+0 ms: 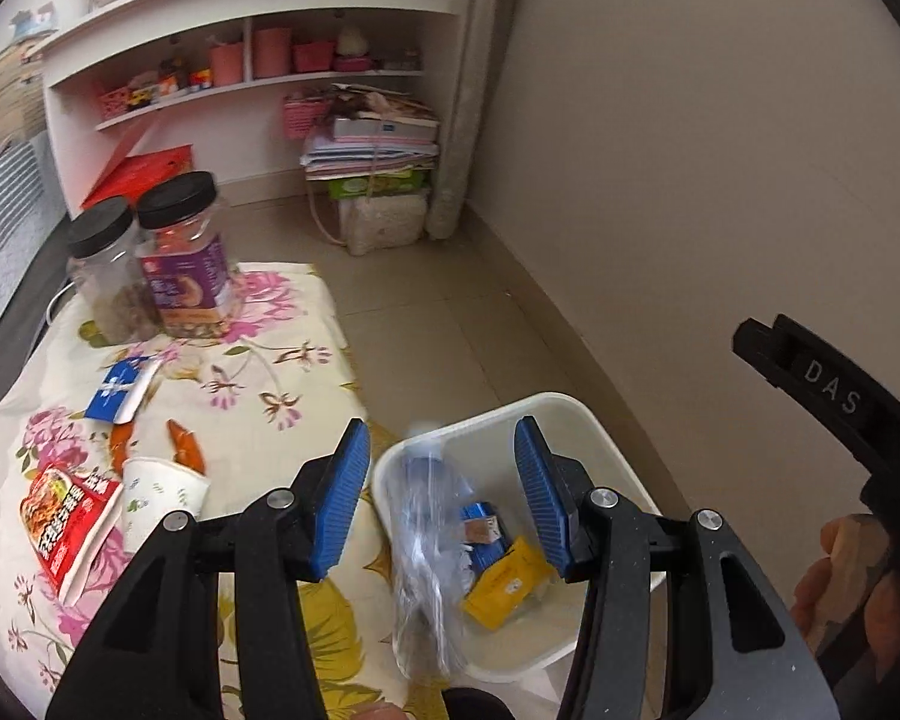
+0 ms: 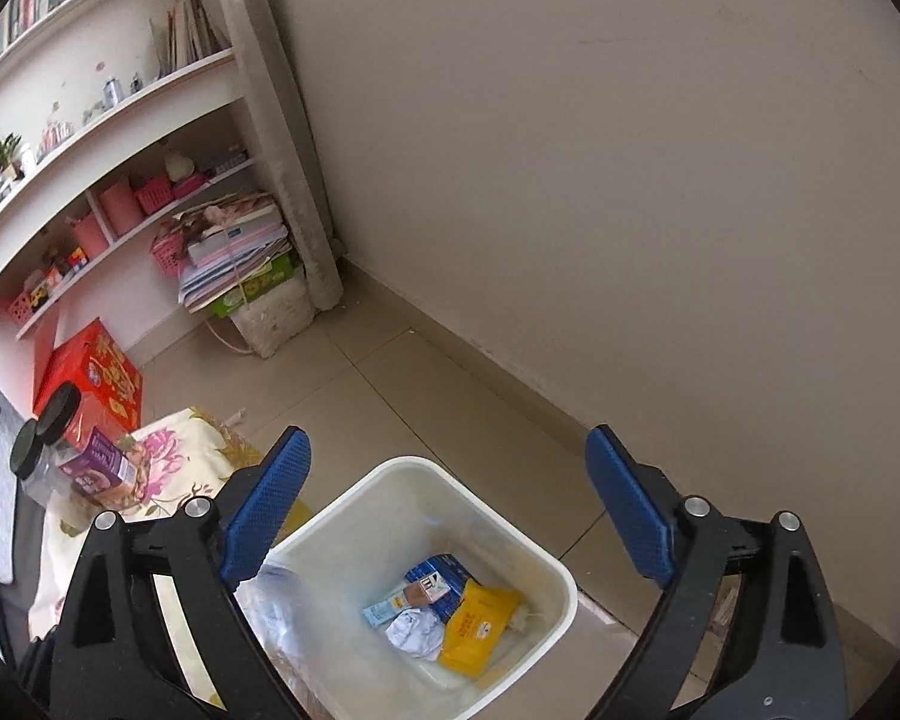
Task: Collect trash
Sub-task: 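Carry the bottle and yellow bag to the white bin and release both, then grasp the red noodle wrapper with the left gripper while the right gripper grasps the white paper cup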
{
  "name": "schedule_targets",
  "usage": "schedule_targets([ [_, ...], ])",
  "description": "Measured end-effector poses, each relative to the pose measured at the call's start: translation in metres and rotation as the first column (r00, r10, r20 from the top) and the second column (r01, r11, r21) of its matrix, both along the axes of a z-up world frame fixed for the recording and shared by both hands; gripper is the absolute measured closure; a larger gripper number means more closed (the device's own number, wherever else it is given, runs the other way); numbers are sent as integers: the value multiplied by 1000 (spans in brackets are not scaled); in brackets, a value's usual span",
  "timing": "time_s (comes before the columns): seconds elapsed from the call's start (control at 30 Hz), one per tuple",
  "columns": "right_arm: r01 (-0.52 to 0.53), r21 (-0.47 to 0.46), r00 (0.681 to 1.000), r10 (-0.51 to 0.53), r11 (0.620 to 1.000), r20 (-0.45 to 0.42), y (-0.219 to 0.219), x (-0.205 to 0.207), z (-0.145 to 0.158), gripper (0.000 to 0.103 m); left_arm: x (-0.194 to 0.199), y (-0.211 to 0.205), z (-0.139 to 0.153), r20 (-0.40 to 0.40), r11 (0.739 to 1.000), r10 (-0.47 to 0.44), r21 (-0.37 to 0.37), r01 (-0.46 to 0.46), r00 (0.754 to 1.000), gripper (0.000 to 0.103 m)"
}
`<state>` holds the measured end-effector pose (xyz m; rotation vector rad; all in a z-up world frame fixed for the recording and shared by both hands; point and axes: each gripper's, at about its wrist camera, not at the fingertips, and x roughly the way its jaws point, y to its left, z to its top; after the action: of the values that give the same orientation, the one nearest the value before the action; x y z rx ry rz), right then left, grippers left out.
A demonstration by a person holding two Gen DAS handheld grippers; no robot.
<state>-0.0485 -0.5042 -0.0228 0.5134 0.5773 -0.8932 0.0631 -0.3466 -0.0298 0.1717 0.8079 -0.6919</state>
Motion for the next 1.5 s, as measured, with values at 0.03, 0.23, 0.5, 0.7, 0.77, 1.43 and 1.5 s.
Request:
schedule_targets([
  [0.03, 1, -3, 1000, -1, 1000, -2, 0, 0, 0, 14, -1, -2, 1, 5, 1000, -3, 6, 2, 1000, 48],
  [0.23, -21, -38, 1000, 20, 999, -10, 11, 9, 5, 12, -3, 5, 5, 48, 1000, 4, 27, -5, 999, 37],
  [0.5, -68, -63, 997, 67, 996, -28, 31, 27, 7, 8, 12, 34, 3, 81, 993, 81, 81, -88, 993, 29],
  [0.7, -179, -51, 981, 175, 982, -83, 61, 60, 1, 7, 38, 73, -11, 76, 966, 190, 166, -200, 979, 22],
  [0.77, -228, -56, 969, 221, 972, -108, 77, 74, -1, 7, 48, 86, -15, 70, 954, 227, 186, -236, 971, 21],
  [1.43, -522, 89, 807, 524, 848, -273, 186, 176, -47, 7, 155, 212, -113, -176, 798, 182, 602, -41, 968, 9],
  [1.5, -529, 121, 792, 540, 840, -285, 191, 182, -54, 7, 160, 212, -122, -214, 794, 170, 608, -5, 962, 8],
])
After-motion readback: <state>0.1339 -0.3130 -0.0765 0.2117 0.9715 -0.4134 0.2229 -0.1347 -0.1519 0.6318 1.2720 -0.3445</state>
